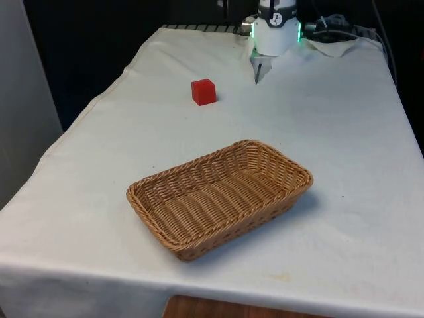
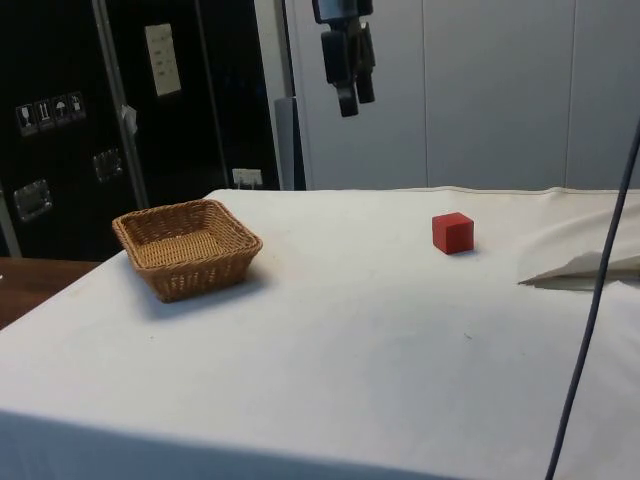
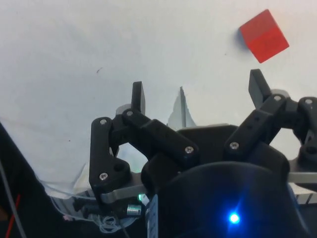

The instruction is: Pick up the cube and place it into the basket.

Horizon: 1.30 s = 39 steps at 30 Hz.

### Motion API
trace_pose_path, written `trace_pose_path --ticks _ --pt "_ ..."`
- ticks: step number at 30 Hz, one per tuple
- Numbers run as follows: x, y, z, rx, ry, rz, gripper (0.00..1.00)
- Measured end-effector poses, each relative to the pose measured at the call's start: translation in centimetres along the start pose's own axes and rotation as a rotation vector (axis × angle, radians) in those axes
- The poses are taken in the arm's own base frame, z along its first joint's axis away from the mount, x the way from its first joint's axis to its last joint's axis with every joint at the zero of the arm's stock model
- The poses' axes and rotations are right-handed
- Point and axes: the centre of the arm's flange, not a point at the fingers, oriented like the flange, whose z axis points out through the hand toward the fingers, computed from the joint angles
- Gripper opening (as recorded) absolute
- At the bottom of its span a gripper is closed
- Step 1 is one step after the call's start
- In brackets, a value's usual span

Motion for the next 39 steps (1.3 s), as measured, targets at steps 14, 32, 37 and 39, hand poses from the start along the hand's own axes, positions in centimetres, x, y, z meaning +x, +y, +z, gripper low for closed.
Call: trace_pose_path --ticks 14,32,37,39 --pt "-3.2 1.3 1.6 -0.002 0.051 0.003 1.00" --pt "-6.4 5.0 3.0 -0.011 0.094 0.011 1.00" --pt "-7.0 6.0 3.5 -0.011 0.102 0.011 1.00" --pt "-7.5 6.5 3.9 -0.008 0.108 0.013 1.00"
